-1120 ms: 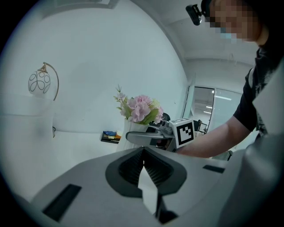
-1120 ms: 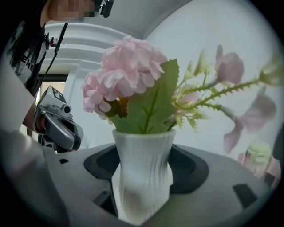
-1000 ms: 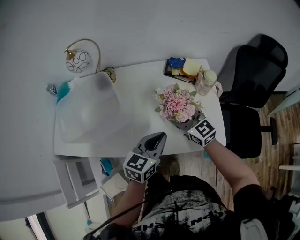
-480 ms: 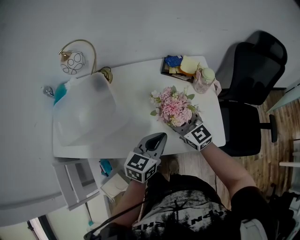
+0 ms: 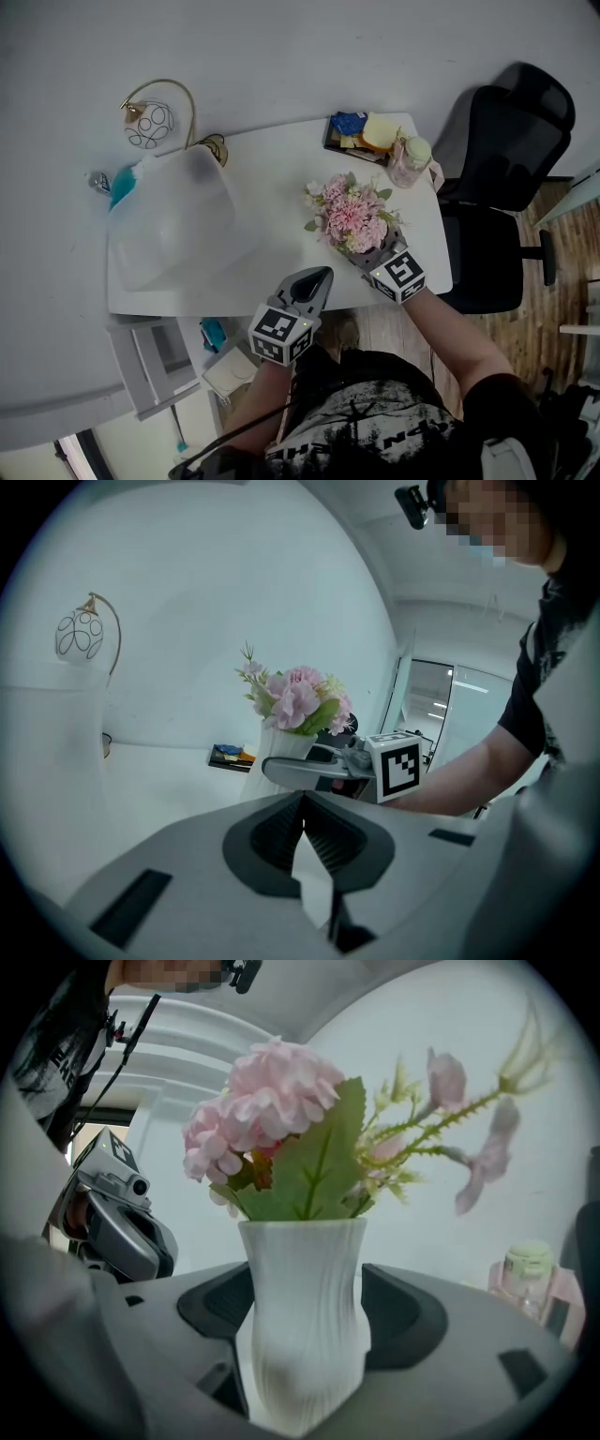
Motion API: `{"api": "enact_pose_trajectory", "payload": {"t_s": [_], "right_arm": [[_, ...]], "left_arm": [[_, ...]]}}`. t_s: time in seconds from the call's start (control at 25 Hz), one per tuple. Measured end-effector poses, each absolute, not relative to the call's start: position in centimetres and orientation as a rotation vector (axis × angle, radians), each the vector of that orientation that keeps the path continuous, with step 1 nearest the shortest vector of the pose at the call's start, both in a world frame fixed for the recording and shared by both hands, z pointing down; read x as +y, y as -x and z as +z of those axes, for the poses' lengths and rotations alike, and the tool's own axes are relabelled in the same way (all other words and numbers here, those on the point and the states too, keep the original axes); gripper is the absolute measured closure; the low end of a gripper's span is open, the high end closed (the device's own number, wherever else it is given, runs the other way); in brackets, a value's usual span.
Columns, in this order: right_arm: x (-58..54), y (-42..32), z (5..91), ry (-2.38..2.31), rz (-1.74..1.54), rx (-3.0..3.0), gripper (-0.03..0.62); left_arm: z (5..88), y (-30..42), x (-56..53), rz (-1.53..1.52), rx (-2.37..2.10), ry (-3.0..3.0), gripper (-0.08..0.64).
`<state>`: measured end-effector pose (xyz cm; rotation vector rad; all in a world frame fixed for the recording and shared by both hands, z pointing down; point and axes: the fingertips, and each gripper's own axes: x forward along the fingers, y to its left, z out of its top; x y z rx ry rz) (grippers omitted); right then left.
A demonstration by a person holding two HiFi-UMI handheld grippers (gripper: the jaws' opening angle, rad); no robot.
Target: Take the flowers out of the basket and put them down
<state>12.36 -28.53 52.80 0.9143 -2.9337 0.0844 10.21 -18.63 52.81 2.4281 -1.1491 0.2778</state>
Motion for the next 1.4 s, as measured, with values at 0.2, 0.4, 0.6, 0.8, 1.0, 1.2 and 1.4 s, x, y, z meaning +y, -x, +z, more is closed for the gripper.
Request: {"api": "enact_pose_trajectory", "payload": {"t_s": [0.2, 0.4, 0.6, 0.8, 1.0, 1.2, 1.4], "right_arm": [[-28.5, -12.8, 52.9, -0.945, 0.112, -2.933, 0.241], [-28.1, -13.2, 53.4, -0.934, 0.150, -2.925, 0.236], [-27.5, -14.6, 53.9, -0.962, 0.188, -2.895, 0.236], [-26.0, -16.4, 54.2, -0.946, 0.218, -2.874, 0.238], [-24.2, -17.9, 53.7, -0.909, 0.227, -2.875, 0.239], [-22.3, -19.0, 52.0, -0.876, 0.231, -2.887, 0.406], [-21.3, -20.1, 50.2, -0.884, 0.242, -2.906, 0.572]], "left_arm": [[52.5, -10.9, -18.3, 0.267, -1.126, -2.437, 0.546], [52.5, -11.4, -18.4, 0.276, -1.114, -2.440, 0.546], [52.4, -11.7, -18.6, 0.254, -1.113, -2.434, 0.546], [52.0, -12.8, -18.8, 0.245, -1.099, -2.459, 0.546], [51.4, -14.0, -18.9, 0.233, -1.082, -2.490, 0.546], [50.4, -14.5, -18.6, 0.230, -1.071, -2.524, 0.546], [49.9, -14.8, -18.0, 0.235, -1.067, -2.547, 0.546]]}}
